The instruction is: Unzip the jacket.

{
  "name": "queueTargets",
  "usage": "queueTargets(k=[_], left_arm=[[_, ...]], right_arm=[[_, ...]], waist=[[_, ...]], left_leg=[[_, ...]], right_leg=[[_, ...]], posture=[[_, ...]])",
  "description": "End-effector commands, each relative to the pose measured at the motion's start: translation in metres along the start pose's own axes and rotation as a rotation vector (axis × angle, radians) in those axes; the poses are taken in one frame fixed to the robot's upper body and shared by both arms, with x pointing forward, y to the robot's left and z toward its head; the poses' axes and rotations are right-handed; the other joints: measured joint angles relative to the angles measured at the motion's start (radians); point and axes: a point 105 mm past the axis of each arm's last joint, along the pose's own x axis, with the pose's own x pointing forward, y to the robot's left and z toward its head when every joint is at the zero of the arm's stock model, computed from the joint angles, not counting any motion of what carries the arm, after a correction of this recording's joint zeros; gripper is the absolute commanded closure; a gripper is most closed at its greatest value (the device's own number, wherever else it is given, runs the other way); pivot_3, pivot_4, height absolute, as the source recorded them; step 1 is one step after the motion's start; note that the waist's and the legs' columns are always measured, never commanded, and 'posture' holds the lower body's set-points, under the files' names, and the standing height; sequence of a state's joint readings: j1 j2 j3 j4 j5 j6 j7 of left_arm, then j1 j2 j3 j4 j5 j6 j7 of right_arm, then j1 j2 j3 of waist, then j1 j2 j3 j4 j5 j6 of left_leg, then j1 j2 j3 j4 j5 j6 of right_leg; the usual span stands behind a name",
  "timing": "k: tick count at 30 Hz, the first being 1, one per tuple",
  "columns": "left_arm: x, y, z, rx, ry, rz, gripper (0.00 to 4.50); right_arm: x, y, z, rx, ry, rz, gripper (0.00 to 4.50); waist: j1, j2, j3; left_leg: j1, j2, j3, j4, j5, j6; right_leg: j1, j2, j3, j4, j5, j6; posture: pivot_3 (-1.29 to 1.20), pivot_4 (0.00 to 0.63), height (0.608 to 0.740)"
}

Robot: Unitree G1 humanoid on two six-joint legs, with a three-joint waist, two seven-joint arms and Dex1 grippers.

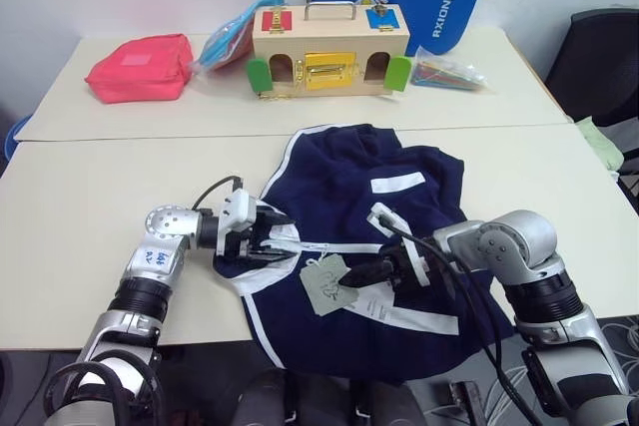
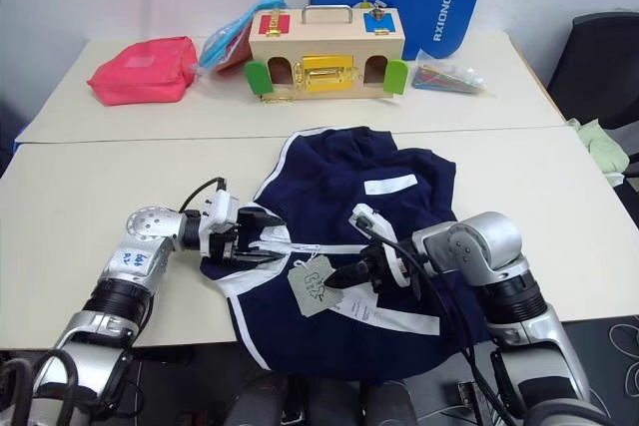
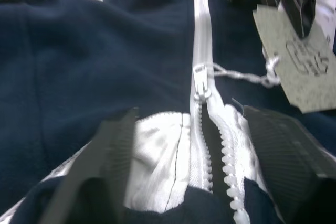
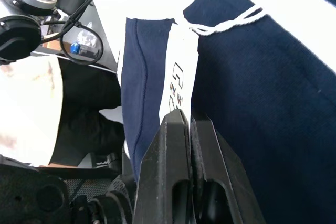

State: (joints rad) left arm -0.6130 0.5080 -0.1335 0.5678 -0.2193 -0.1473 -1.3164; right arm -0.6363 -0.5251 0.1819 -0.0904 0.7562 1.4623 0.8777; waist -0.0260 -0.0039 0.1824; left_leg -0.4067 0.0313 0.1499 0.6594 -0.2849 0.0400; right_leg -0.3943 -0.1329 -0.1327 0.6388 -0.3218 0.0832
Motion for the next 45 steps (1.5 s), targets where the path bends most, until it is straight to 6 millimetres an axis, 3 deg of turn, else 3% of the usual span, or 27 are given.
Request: queueTargets(k=[1, 6, 9, 16, 19, 26, 29, 35, 45], left_arm=[[0.009, -0.002, -0.010, 0.017, 0.060, -0.023, 1.50], [0.012, -0.002, -0.034, -0.044, 0.154, 0.028, 1.50], [0.009, -0.006, -0.051, -0.134, 0.212, 0.065, 1.50], [-0.005, -0.035, -0.074, -0.335, 0.278, 0.025, 1.50], [-0.009, -0.039, -0.081, -0.369, 0.288, 0.057, 1.50], [-0.013, -0.041, -0.089, -0.378, 0.302, 0.098, 1.50], [-0.015, -0.039, -0.090, -0.384, 0.300, 0.124, 1.50], [-0.017, -0.043, -0.095, -0.399, 0.307, 0.140, 1.50], [-0.025, -0.050, -0.098, -0.403, 0.299, 0.162, 1.50]], right_arm=[[-0.007, 0.004, 0.007, -0.029, -0.048, -0.004, 4.50], [-0.024, 0.002, 0.015, -0.032, -0.080, -0.031, 4.50], [-0.053, -0.003, 0.019, -0.041, -0.102, -0.079, 4.50], [-0.118, -0.044, 0.016, -0.033, -0.136, -0.321, 4.50], [-0.141, -0.060, 0.016, -0.027, -0.167, -0.399, 4.50], [-0.178, -0.082, 0.011, -0.032, -0.192, -0.512, 4.50], [-0.194, -0.089, 0.007, -0.042, -0.206, -0.566, 4.50], [-0.217, -0.098, 0.000, -0.064, -0.201, -0.661, 4.50], [-0.293, -0.122, -0.025, -0.103, -0.182, -1.040, 4.50]], waist=[[0.000, 0.000, 0.000], [0.003, -0.001, -0.001], [0.010, -0.001, -0.001], [0.000, -0.001, -0.011], [-0.006, 0.003, -0.014], [-0.003, 0.009, -0.018], [-0.002, 0.013, -0.020], [-0.004, 0.020, -0.025], [-0.014, 0.023, -0.027]], left_leg=[[0.000, 0.000, 0.000, 0.000, 0.000, 0.000], [0.000, 0.000, -0.001, 0.001, 0.000, 0.001], [0.001, -0.001, -0.002, 0.003, 0.000, 0.002], [0.004, 0.000, -0.002, 0.002, -0.002, 0.002], [0.005, 0.000, -0.001, 0.000, -0.002, 0.001], [0.011, 0.001, 0.001, -0.002, -0.001, 0.000], [0.021, 0.001, 0.001, -0.008, -0.002, 0.000], [0.023, 0.001, 0.001, -0.011, -0.002, -0.002], [0.024, 0.001, 0.002, -0.012, -0.002, -0.004]], right_leg=[[0.000, 0.000, 0.000, 0.000, 0.000, 0.000], [0.001, -0.001, 0.000, -0.001, 0.000, 0.000], [0.002, -0.003, 0.000, -0.002, 0.000, 0.001], [0.004, -0.003, 0.000, -0.003, 0.001, 0.001], [0.004, -0.002, 0.001, -0.003, 0.001, 0.001], [0.008, -0.002, 0.002, -0.005, 0.001, 0.001], [0.018, -0.002, 0.002, -0.011, 0.001, 0.001], [0.018, -0.002, 0.002, -0.011, 0.001, 0.001], [0.018, -0.001, 0.003, -0.012, 0.000, 0.001]], posture=[[0.00, 0.150, 0.740], [0.00, 0.150, 0.740], [0.00, 0.150, 0.740], [0.00, 0.150, 0.740], [0.00, 0.150, 0.740], [0.00, 0.150, 0.740], [0.00, 0.150, 0.740], [0.00, 0.150, 0.740], [0.00, 0.150, 0.740]])
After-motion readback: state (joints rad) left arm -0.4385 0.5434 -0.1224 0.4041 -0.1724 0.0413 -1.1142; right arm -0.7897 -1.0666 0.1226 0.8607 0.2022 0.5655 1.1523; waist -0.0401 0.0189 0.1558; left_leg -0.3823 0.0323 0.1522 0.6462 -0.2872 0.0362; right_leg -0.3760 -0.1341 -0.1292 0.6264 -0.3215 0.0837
